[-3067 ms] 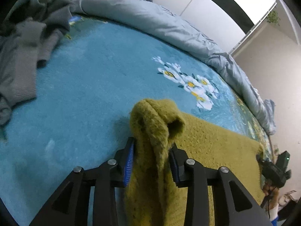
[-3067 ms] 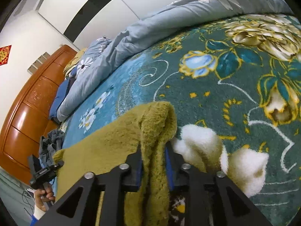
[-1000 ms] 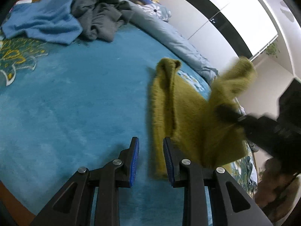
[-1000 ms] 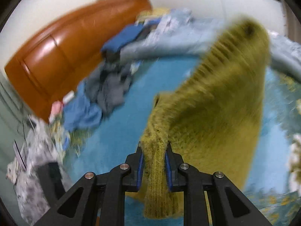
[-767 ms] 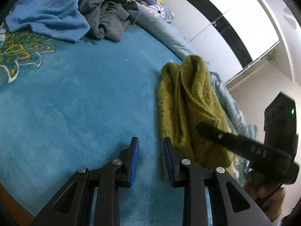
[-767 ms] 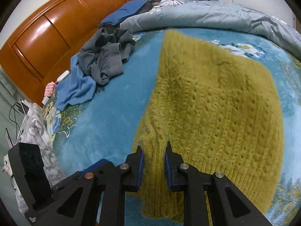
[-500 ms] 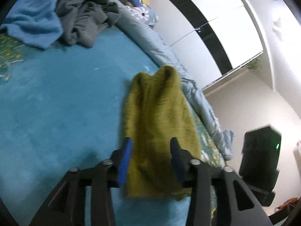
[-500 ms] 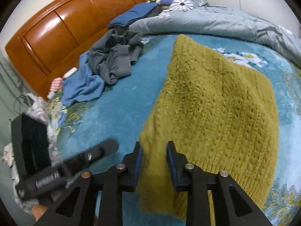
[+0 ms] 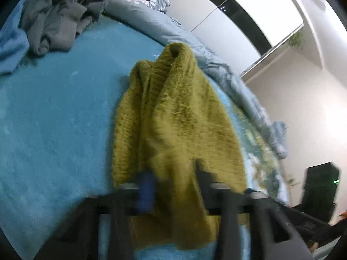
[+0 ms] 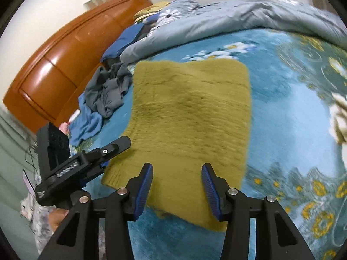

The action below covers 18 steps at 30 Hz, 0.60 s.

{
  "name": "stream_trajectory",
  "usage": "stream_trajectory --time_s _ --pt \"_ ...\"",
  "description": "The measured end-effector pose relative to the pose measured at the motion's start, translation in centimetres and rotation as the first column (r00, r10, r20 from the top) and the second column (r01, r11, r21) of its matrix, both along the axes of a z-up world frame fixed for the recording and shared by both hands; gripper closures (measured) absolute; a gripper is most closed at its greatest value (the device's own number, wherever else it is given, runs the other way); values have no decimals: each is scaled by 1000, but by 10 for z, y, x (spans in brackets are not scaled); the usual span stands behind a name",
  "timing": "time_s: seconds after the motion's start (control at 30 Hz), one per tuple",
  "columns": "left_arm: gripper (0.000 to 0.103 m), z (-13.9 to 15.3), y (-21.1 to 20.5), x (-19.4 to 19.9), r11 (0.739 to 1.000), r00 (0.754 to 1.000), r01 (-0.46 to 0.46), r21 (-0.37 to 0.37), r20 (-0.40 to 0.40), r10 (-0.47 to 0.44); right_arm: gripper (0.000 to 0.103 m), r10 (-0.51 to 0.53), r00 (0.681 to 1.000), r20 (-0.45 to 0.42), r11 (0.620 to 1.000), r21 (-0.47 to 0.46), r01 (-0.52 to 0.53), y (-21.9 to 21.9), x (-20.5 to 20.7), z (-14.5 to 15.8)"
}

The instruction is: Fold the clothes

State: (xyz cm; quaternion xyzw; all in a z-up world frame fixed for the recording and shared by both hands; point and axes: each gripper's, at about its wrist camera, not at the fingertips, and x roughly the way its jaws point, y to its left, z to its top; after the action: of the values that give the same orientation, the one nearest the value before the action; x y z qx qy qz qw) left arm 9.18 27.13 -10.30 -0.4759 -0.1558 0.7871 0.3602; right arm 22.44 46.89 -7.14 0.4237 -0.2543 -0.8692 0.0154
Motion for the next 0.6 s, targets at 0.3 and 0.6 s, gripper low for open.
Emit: stream_trajectory --time_s 0.3,0.6 --pt "82 0 -34 19 998 998 -55 33 -37 56 52 -22 1000 -11 1000 -22 22 16 16 -8" --pt "54 18 -46 -3 999 998 -12 47 -61 15 52 -55 998 2 993 -103 55 29 26 -33"
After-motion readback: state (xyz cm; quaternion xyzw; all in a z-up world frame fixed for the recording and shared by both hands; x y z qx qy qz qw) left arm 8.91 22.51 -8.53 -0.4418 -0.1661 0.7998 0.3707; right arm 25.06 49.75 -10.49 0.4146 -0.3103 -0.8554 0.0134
